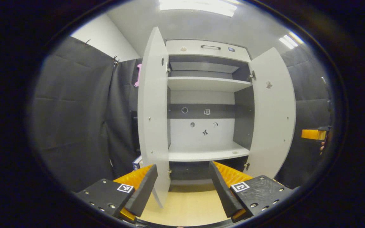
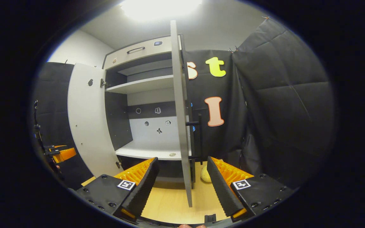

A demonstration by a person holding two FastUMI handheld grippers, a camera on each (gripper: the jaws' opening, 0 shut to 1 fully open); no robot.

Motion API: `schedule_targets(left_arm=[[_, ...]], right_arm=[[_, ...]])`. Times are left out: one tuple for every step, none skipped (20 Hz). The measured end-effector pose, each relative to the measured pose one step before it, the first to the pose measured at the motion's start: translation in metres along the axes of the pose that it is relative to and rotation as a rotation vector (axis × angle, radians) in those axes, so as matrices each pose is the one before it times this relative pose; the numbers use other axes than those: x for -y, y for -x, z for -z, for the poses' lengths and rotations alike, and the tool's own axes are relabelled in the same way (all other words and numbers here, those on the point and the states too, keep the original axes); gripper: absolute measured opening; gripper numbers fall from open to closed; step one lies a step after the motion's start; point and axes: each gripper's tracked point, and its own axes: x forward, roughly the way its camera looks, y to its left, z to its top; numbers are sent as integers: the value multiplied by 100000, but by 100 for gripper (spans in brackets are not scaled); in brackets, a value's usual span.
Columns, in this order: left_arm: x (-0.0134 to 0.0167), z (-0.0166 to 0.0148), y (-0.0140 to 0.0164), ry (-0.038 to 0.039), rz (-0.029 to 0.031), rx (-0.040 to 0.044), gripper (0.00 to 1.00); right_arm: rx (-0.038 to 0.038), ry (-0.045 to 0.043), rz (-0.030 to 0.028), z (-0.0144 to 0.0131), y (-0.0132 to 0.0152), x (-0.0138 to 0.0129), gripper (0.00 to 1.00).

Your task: Open the right door of the double-door shoe cabinet with the right hand, and open the left door with the left hand.

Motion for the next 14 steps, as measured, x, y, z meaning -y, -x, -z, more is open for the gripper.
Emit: schedule_targets(left_arm=[[-345, -33, 195, -220, 612, 1112, 95], [-422, -270, -62, -603, 691, 1805, 95], [-544, -299, 149, -455, 1186, 1588, 95], [-524, -57, 209, 155, 732, 1156, 96], [-448, -72, 100, 832, 344, 1117, 95], [-297, -1, 132, 1197, 551, 1080, 95], [-268, -188, 91, 1176, 471, 1139, 95], [-369, -6, 62, 822, 546, 1181, 95], [-269, 55, 53, 357, 54, 433, 95], [-174, 166, -66, -174, -58, 35, 95], [-242, 132, -75, -454, -532, -35, 95], [-492, 298, -372, -354, -640, -82, 95], [-294, 209, -97, -81, -426, -8, 95], [-207, 378, 23, 253, -297, -387, 95]], right_arm=[[-183, 284, 769, 224, -91, -565, 92], [-443, -473, 344, 430, -216, -633, 92], [-525, -1040, -202, 301, -318, -701, 92], [-119, -888, -383, 158, -586, -598, 92], [-72, -163, 247, 123, -310, -448, 92], [153, 490, 626, 184, -119, -420, 92], [80, 823, 609, 165, -212, -345, 95], [2, 817, 411, 321, -66, -388, 95], [-338, 558, 138, 218, -159, -350, 95], [-420, 255, -189, 169, -271, -415, 92], [-214, 245, -545, 43, -189, -428, 95], [-2, 557, -393, 87, -237, -331, 92], [146, 822, -146, -55, -90, -226, 95], [539, 951, -155, -155, -63, -148, 95]])
